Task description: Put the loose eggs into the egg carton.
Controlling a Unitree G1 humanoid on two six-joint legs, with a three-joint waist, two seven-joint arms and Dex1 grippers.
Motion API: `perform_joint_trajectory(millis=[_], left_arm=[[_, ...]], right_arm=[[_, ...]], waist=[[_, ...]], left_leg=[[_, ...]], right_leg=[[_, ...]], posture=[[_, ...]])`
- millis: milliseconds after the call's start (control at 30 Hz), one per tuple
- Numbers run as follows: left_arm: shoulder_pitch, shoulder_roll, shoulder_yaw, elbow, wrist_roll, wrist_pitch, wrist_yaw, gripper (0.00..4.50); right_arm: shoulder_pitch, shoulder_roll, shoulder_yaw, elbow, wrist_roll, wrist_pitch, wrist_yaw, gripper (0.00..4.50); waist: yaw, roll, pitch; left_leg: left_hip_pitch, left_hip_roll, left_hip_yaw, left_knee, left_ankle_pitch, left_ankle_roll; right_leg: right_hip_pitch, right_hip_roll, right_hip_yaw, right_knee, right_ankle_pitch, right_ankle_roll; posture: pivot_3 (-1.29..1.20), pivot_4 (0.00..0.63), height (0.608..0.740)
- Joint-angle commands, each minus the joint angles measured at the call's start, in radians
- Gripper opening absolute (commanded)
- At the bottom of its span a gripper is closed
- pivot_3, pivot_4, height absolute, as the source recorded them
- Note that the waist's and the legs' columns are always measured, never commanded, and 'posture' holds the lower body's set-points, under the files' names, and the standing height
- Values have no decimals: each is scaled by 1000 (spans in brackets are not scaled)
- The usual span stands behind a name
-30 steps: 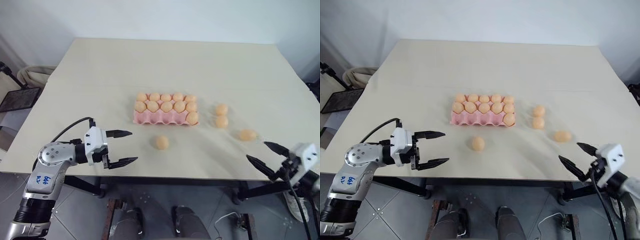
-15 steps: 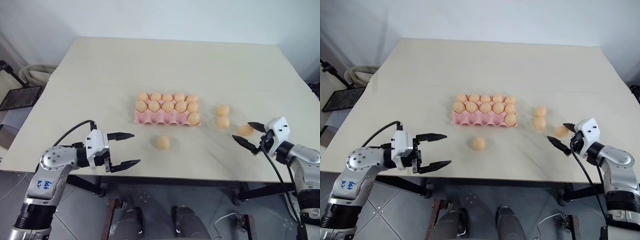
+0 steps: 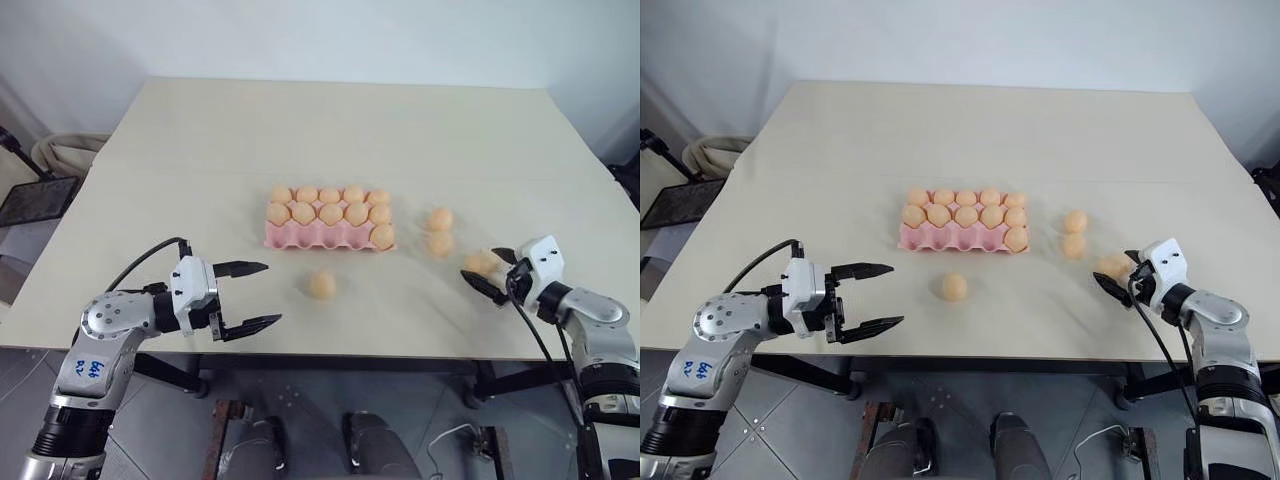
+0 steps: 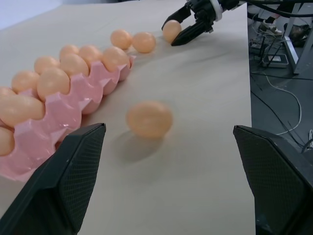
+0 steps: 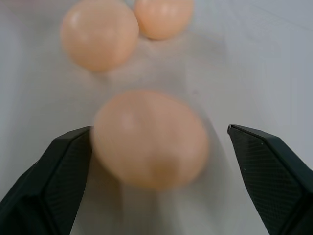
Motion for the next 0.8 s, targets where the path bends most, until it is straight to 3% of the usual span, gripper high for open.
perform_joint_trajectory(millis=[33,167,200,400,567,667,800], left_arm=[[-13,-7,12,3,-7,-21,-2,4500],[-1,-10,19,2,-5,-28,7,4500],[5,-10,24,0,-5,-29,10,4500],[46,0,65,-3,-10,-30,28,4500],[52,-5,89,12,-10,-25,42,4500],[43,-7,87,21,-7,-24,45,4500],[38,-12,79,16,-7,-20,52,4500]], right_arm=[[-14,9,-9,6,7,-36,0,3569],[14,5,-18,-41,22,-34,16,2109],[27,3,-24,-74,37,-25,30,1956],[104,-6,-23,-474,200,242,96,1915],[36,47,93,-796,268,532,20,1915],[-61,123,185,-846,240,640,-62,1915],[-190,218,304,-768,139,713,-159,1915]], waist=[[0,0,0],[2,0,0],[3,0,0],[3,2,1],[2,2,1],[3,2,1],[6,2,1]], left_leg=[[1,0,0,0,0,0],[2,0,0,-2,0,0],[2,0,0,-2,0,0],[3,0,0,-8,0,0],[4,2,0,-9,0,-1],[3,2,0,-10,0,-1],[-6,2,2,-11,0,-2]], right_leg=[[1,0,0,0,0,0],[3,-1,0,-2,0,0],[3,-1,0,-2,0,0],[2,-1,0,-3,0,-1],[1,1,-1,-3,-2,-3],[0,1,0,-3,-2,-4],[-12,-4,-3,-1,-2,-4]], posture=[[0,150,740],[0,150,740],[0,150,740],[0,150,740],[0,150,740],[0,150,740],[0,150,740]])
